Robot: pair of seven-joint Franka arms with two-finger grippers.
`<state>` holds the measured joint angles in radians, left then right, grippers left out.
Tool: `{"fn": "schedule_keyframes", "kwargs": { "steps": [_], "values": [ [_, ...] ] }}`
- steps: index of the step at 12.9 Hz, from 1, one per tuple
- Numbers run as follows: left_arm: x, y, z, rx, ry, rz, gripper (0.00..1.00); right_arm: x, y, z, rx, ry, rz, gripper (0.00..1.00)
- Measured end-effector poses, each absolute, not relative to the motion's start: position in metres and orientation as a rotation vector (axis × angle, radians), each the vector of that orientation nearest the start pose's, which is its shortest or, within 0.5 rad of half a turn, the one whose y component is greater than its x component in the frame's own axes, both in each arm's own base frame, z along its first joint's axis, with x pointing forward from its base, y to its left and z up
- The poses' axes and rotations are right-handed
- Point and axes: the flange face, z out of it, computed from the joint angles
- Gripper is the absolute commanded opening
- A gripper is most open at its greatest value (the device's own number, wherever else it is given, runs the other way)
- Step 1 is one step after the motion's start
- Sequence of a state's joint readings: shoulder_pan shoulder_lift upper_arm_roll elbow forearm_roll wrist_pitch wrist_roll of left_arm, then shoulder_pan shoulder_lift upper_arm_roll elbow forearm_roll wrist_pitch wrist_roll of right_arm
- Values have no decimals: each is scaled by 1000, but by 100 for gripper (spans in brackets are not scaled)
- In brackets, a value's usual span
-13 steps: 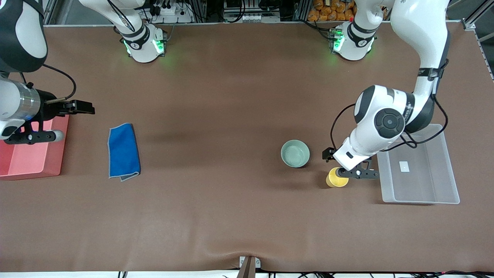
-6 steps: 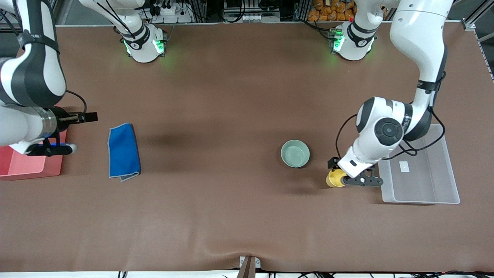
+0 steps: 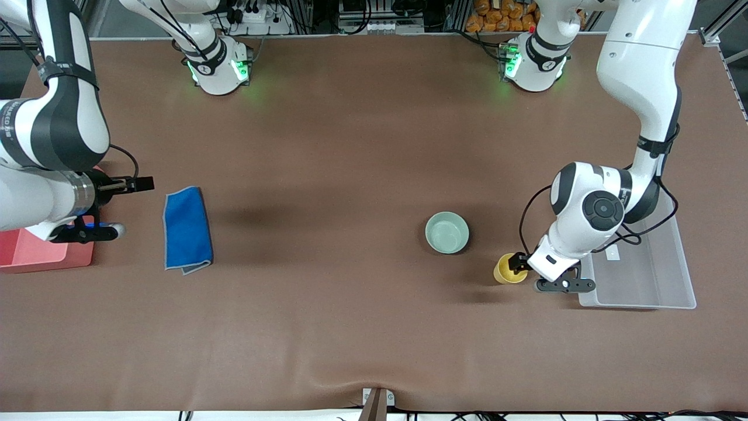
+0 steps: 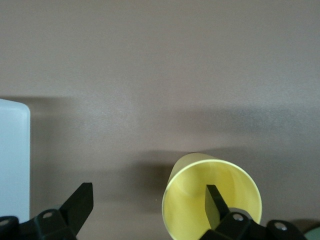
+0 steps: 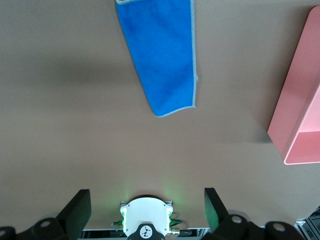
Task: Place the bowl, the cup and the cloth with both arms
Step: 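Lift the yellow cup with the left gripper toward the clear bin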
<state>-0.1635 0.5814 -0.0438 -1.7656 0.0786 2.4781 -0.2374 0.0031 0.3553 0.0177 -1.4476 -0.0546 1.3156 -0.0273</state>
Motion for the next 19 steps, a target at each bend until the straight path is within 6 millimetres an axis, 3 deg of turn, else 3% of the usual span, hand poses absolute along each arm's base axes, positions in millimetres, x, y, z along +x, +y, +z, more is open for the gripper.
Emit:
{"fn": "schedule_keyframes", "kwargs": {
  "steps": [1,3,4,5,6,7,9,11,15,17,19],
  "values": [
    [661,-137,241,-3136,33,-206,50,610,2,464,-3100,-67,743,100],
    [660,-139,231,-3137,36,-190,8,617,-14,497,-3121,-28,628,100],
    [659,-140,227,-3137,40,-182,0,617,-24,520,-3131,-10,559,100],
    [659,-142,226,-3138,44,-179,0,614,-31,543,-3137,-7,504,100],
    [659,-144,226,-3139,48,-180,0,609,-34,558,-3139,-16,472,100],
    [660,-145,227,-3140,49,-184,0,606,-32,561,-3135,-33,474,100],
    [664,-146,234,-3142,51,-212,0,613,-20,535,-3124,-72,540,100],
    [669,-147,253,-3143,52,-253,0,623,-16,510,-3119,-84,583,100],
    [663,-144,332,-3123,89,-236,0,622,-40,488,-3096,-43,646,100],
    [656,-134,372,-3100,187,-213,0,625,-33,466,-3085,-68,688,100],
    [649,-106,401,-3077,257,-165,0,629,-15,438,-3078,-116,728,100]
  ]
}}
